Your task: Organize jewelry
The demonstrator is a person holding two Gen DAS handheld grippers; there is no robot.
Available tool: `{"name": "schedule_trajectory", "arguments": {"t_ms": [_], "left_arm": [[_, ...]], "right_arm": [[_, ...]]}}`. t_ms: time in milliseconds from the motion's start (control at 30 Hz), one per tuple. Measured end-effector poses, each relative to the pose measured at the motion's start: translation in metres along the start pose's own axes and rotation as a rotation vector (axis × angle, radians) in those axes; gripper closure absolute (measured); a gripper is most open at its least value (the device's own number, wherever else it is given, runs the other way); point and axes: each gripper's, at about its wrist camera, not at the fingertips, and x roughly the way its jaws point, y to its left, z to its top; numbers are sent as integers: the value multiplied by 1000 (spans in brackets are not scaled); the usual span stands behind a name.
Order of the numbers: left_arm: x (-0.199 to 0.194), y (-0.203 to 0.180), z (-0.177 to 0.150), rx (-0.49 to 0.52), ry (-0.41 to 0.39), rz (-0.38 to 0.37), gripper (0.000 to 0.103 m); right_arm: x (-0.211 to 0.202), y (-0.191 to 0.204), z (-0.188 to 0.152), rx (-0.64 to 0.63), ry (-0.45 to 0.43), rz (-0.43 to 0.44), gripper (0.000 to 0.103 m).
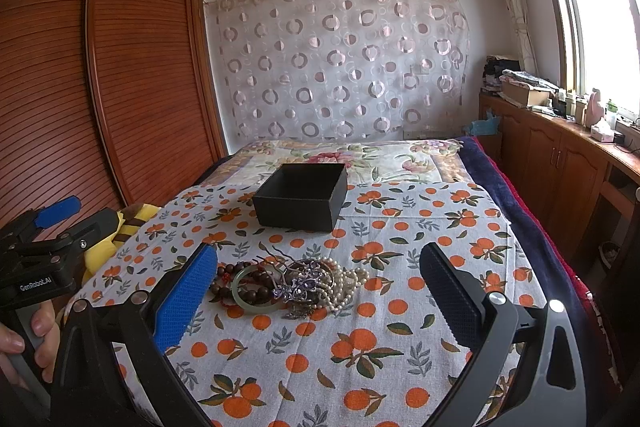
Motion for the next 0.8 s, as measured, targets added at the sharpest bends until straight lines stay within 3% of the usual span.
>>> {"name": "schedule_trajectory", "arguments": {"t_ms": [800], "left_arm": [[-1, -4, 0, 2, -2, 0, 7]], "right_arm": [[0, 0, -1, 0, 0, 1, 2]]}}
